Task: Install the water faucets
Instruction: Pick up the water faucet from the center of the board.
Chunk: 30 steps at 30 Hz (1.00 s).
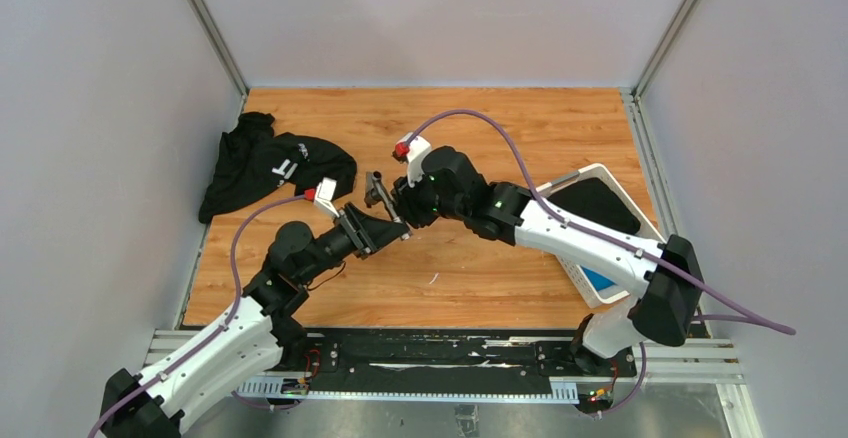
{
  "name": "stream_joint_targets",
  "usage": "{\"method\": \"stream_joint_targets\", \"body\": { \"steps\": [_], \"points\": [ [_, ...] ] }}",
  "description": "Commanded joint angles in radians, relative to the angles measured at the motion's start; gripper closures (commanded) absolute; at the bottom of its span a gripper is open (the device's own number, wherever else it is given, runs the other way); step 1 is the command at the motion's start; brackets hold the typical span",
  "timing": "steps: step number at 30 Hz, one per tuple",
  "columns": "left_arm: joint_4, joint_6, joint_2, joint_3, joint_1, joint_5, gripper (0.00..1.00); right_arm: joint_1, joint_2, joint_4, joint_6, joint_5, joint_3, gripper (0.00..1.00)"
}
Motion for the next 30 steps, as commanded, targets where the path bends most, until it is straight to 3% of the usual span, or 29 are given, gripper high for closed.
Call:
{"method": "stream_joint_targets", "body": {
  "steps": [1,6,15,20,27,30],
  "points": [
    [0.071,-0.034,-0.063,-0.025,0.007,-0.040,1.00,0.032,-0.076,0.014,-0.012,0.175,0.011,1.00],
    [0.031,-0.043,-0.094,-0.019,0.017,-0.052,1.00,0.027,-0.226,0.128,-0.089,0.258,-0.115,1.00],
    [0.088,-0.118,-0.019,-0.008,0.122,-0.016,1.00,0.053,-0.619,0.738,-0.441,0.150,-0.661,1.00],
    [0.260,-0.247,0.079,-0.008,0.223,0.063,1.00,0.187,-0.608,0.741,-0.678,0.285,-0.667,1.00],
    [0.163,-0.297,0.043,0.056,0.253,0.037,1.00,0.345,-0.467,0.835,-0.860,0.525,-0.605,1.00],
    [0.121,-0.329,0.009,0.072,0.255,0.025,1.00,0.399,-0.418,1.086,-1.046,0.555,-0.671,1.00]
  ]
}}
